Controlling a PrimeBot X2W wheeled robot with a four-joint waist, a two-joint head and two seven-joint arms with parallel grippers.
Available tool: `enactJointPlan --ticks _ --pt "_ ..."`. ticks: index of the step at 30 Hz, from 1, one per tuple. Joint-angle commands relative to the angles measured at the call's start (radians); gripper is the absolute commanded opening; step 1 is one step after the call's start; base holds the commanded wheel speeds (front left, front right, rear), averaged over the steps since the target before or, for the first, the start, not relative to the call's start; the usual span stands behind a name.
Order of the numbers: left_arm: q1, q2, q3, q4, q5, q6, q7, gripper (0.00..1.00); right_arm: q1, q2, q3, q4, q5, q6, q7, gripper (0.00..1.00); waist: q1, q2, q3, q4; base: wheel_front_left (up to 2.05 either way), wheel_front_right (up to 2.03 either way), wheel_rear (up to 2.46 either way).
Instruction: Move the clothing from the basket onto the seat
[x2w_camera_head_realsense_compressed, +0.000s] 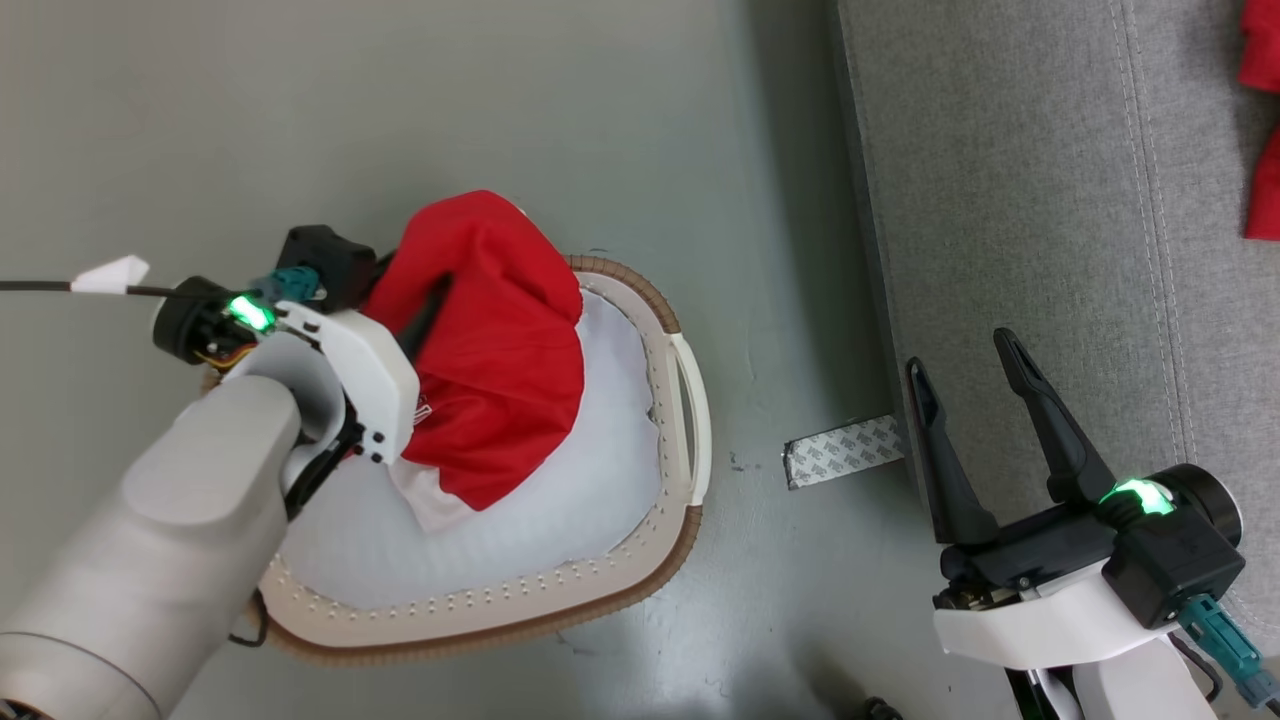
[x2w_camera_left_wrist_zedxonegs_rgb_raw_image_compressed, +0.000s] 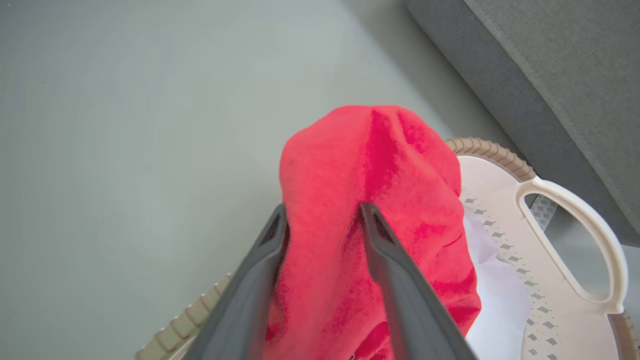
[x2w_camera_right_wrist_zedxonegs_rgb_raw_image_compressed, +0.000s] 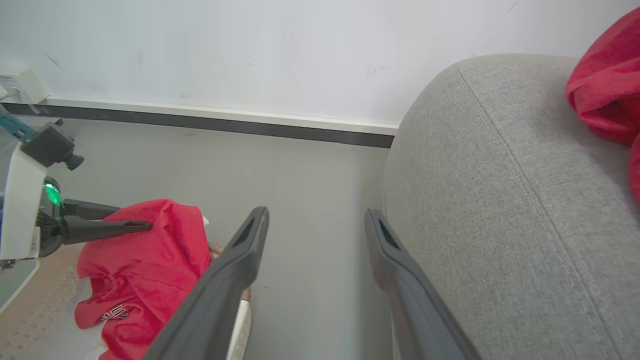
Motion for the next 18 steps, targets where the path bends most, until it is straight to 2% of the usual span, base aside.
enactJointPlan --ticks 1,9,18 --pt "-0.014 0.004 -0.011 0.009 -0.017 0.002 -0.014 0.0 -0.014 -0.001 -0.002 -0.002 0.006 -0.002 0.001 1.0 -0.0001 0.0 0.002 0.0 0.0 0.0 0.0" --pt "-0.025 -0.015 -0.061 -0.003 -0.044 0.002 -0.06 0.0 -0.028 -0.001 -0.028 0.003 0.002 -0.002 0.001 1.0 -0.0001 0.0 -0.014 0.021 0.0 0.0 0.0" --pt "0.059 -0.048 -0.051 -0.055 -0.101 0.002 -0.115 0.0 -0.011 -0.001 -0.065 0.053 -0.023 -0.002 0.001 1.0 -0.0001 0.0 -0.163 0.104 0.0 0.0 0.0"
